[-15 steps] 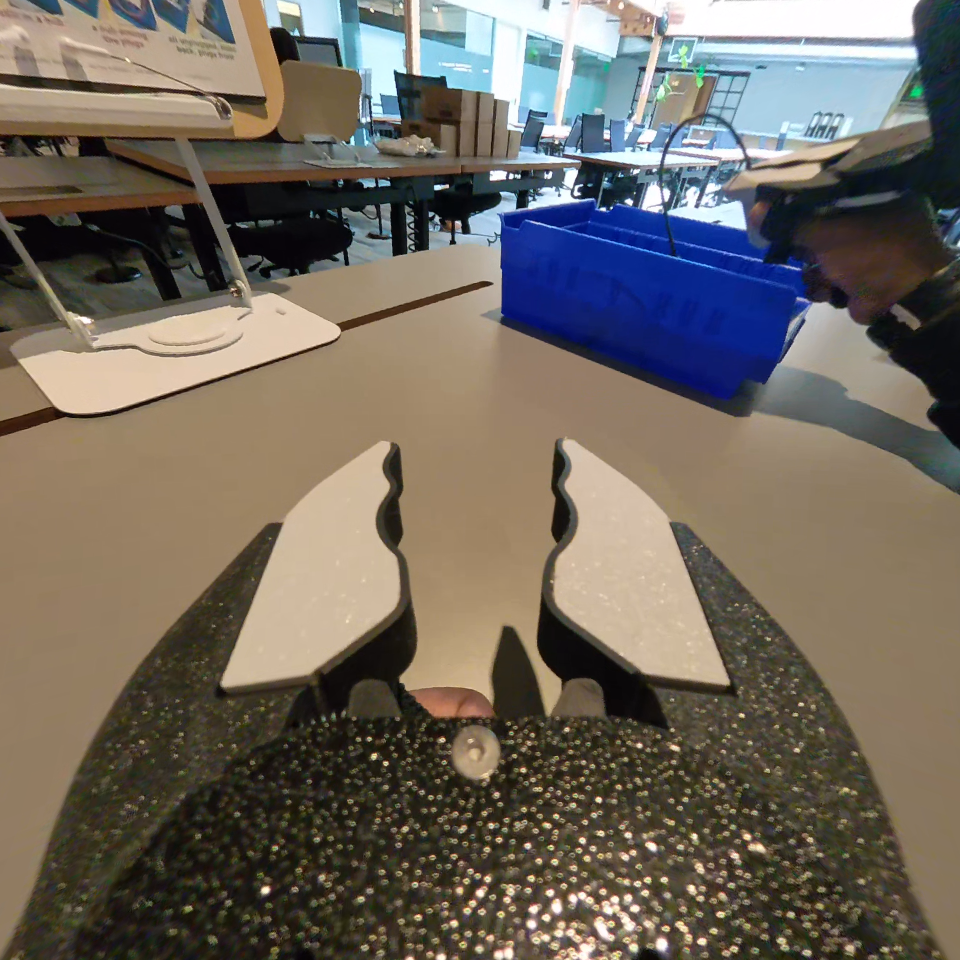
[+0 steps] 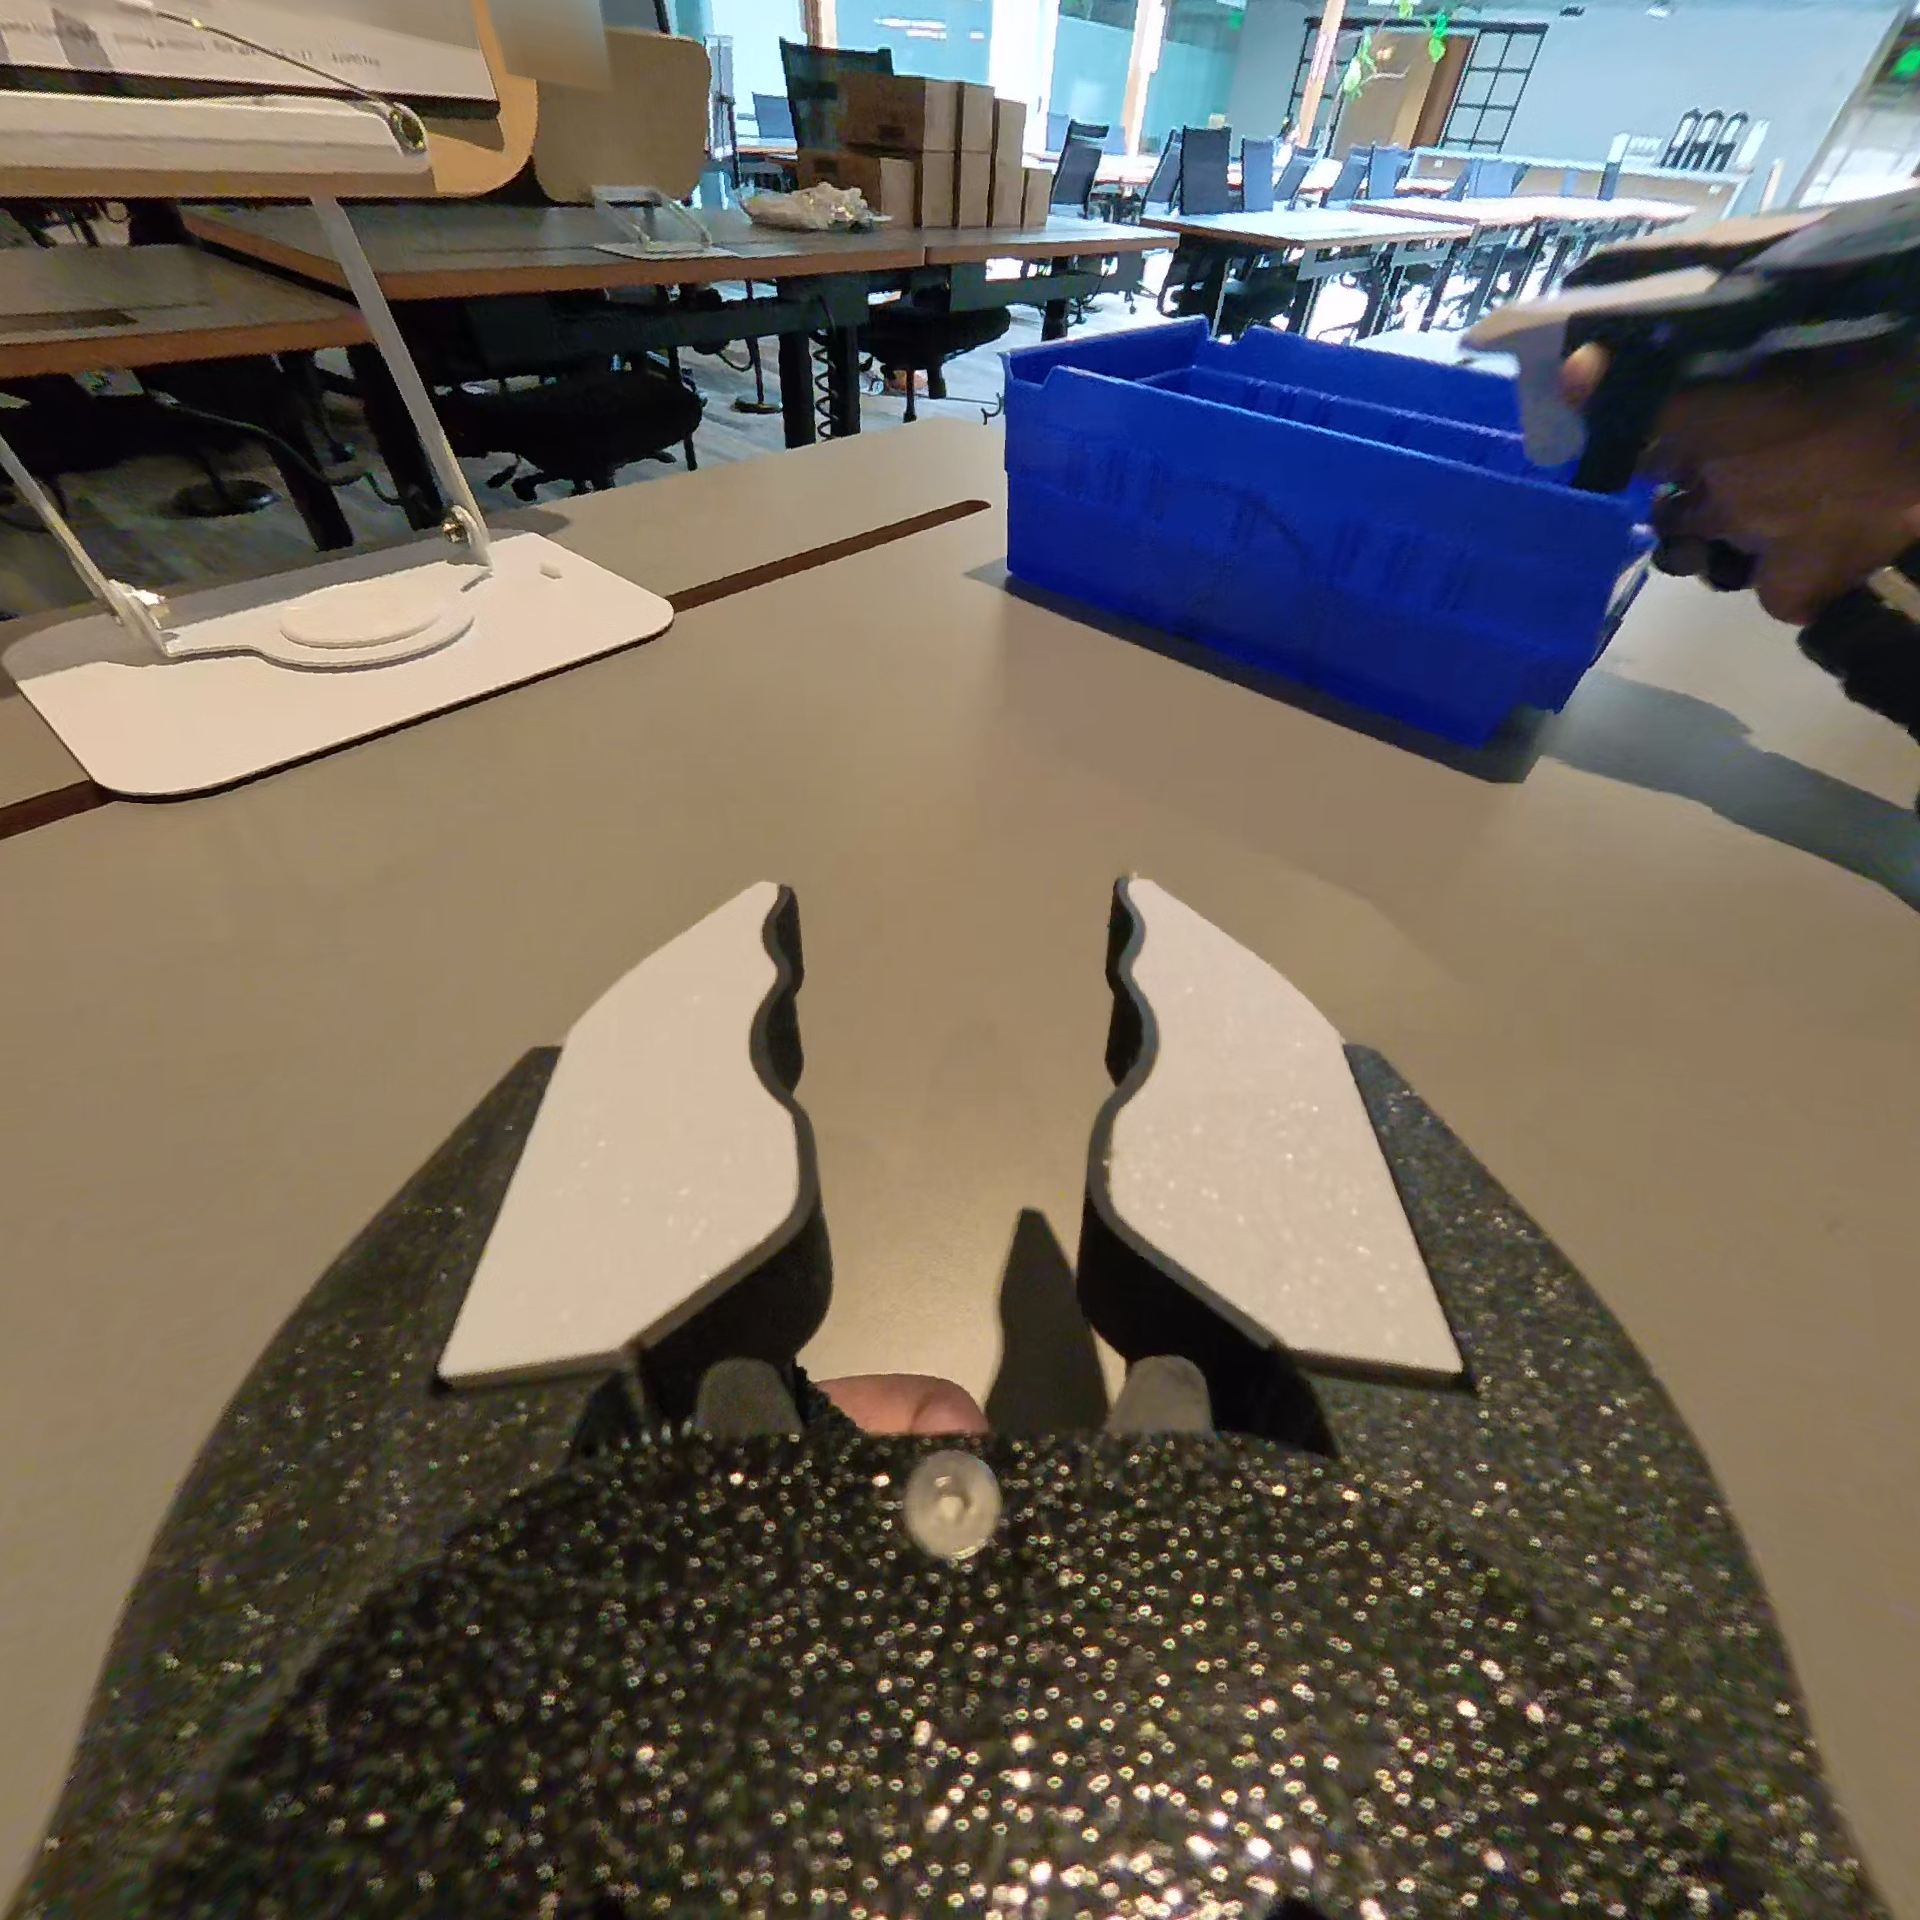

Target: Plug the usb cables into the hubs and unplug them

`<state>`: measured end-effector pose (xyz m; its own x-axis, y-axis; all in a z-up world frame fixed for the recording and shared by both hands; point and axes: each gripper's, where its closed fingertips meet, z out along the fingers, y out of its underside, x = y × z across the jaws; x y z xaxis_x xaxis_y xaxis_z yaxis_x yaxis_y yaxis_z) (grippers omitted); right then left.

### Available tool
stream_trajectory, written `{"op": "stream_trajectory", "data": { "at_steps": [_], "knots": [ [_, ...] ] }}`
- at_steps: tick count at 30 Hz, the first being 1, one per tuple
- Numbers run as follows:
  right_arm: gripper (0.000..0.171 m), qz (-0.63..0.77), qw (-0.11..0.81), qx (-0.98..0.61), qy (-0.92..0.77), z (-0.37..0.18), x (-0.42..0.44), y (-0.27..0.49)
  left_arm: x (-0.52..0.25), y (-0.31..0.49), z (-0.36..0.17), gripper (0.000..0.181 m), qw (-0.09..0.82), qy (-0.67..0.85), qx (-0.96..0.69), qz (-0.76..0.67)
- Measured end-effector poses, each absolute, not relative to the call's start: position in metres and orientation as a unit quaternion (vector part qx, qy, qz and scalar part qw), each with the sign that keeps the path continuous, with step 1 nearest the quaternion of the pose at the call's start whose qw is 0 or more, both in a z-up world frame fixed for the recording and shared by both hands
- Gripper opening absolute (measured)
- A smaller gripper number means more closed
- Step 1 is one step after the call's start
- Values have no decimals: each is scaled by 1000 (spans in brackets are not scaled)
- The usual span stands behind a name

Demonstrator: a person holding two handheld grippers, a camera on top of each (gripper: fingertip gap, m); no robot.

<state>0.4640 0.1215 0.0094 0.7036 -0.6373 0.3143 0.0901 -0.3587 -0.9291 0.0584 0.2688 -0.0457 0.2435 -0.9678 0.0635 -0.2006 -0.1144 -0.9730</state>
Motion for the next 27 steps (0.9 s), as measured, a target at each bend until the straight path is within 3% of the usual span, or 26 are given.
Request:
{"op": "stream_trajectory", "data": {
  "at_steps": [4,7,18,27],
  "knots": [
    [68,-249,712,-636,163,53,416,106,59,271,-49,57,485,471,-633,-377],
    [58,-192,804,-555,95,69,359,79,52,283,-52,57,511,457,-649,-330],
    [64,-136,673,-724,65,-16,305,98,-81,349,-32,66,653,239,-712,-94],
    [60,-116,669,-732,62,-27,294,97,-210,362,-16,80,700,60,-708,67]
  ]
}}
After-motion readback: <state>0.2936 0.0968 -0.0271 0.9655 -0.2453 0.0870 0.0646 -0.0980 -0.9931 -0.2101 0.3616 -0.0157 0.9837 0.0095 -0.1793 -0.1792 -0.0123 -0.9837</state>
